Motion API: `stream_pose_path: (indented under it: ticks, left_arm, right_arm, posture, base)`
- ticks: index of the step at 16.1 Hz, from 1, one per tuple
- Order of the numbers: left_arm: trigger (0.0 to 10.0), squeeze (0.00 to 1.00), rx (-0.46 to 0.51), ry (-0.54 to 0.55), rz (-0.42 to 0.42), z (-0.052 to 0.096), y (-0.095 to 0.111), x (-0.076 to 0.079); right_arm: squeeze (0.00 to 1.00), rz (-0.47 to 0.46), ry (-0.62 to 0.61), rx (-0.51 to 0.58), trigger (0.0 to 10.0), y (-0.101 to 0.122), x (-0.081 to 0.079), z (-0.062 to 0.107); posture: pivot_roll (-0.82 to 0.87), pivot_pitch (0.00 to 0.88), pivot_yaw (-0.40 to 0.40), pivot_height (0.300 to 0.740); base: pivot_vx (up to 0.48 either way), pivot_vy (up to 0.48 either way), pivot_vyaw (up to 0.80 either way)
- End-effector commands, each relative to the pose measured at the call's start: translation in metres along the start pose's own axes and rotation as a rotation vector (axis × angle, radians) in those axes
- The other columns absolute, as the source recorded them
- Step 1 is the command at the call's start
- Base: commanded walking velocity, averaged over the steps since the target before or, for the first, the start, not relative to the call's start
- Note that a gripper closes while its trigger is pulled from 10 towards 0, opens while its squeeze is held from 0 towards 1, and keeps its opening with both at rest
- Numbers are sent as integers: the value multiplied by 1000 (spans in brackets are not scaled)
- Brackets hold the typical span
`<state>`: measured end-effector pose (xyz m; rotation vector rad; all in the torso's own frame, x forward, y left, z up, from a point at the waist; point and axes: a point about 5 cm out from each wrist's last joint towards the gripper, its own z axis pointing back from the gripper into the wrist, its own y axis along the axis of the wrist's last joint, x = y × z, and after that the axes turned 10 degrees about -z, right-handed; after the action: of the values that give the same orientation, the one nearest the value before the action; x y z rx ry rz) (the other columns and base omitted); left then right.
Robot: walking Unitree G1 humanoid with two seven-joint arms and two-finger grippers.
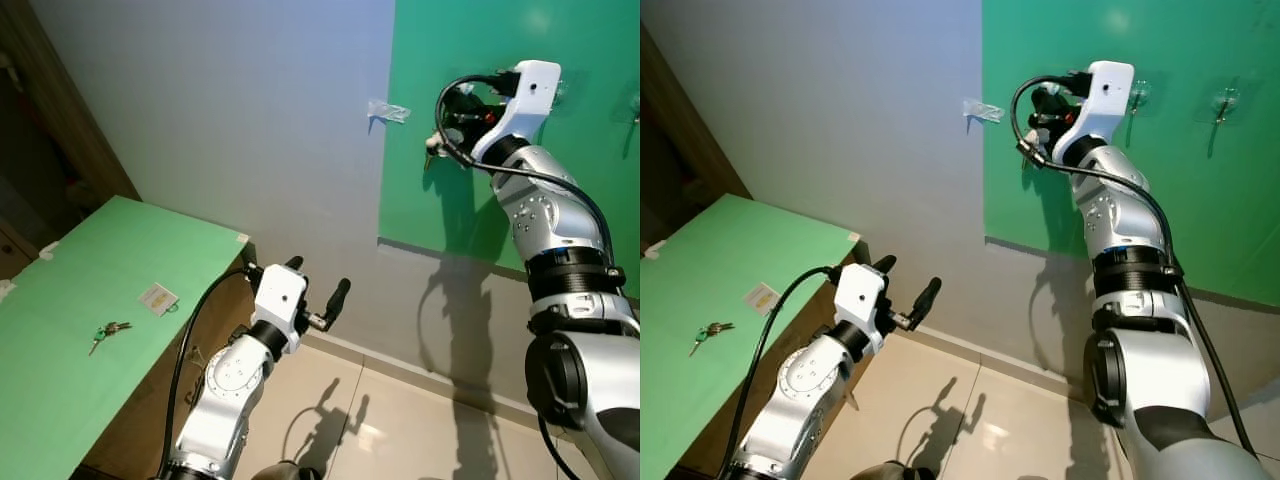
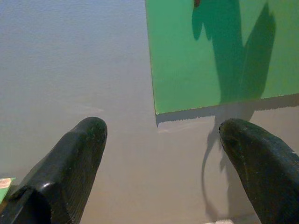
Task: Hang keys on a hook
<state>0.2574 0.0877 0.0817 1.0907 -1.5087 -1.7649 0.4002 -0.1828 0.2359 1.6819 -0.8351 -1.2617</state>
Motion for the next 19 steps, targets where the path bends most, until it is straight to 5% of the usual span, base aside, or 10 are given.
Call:
stream_pose_path:
  ticks: [1, 8, 9, 11, 14, 19]
  left_arm:
    - [10000, 0, 5, 0, -16, 0, 2, -1]
    - [10000, 0, 4, -1, -16, 0, 2, 0]
    - [10000, 0, 4, 0, -17, 0, 2, 0]
    - [10000, 0, 3, 1, -18, 0, 2, -1]
    - [10000, 0, 4, -1, -23, -1, 2, -1]
    - [10000, 0, 6, -4, -27, -2, 2, -1]
  right_arm:
    - [133, -49, -44, 56, 0, 17, 4, -2]
    - [133, -162, -71, 76, 0, 24, 10, -3]
    - [125, -103, -60, 71, 0, 22, 7, -3]
    - [122, 161, -17, 94, 0, 24, -3, -2]
    - [122, 343, 80, 126, 0, 29, -24, -2]
    - [137, 451, 180, 139, 0, 35, -37, 1]
  posture:
    - [-201, 0, 100, 740]
    - [-201, 1, 98, 740]
    - [-199, 0, 97, 740]
    - [-200, 0, 97, 740]
    - [-201, 0, 100, 740]
    - [-206, 0, 99, 740]
  base:
    - [0, 0, 0]
    - [0, 0, 0]
    - [0, 0, 0]
    - [0, 0, 0]
    - [0, 0, 0]
    - [0, 0, 0]
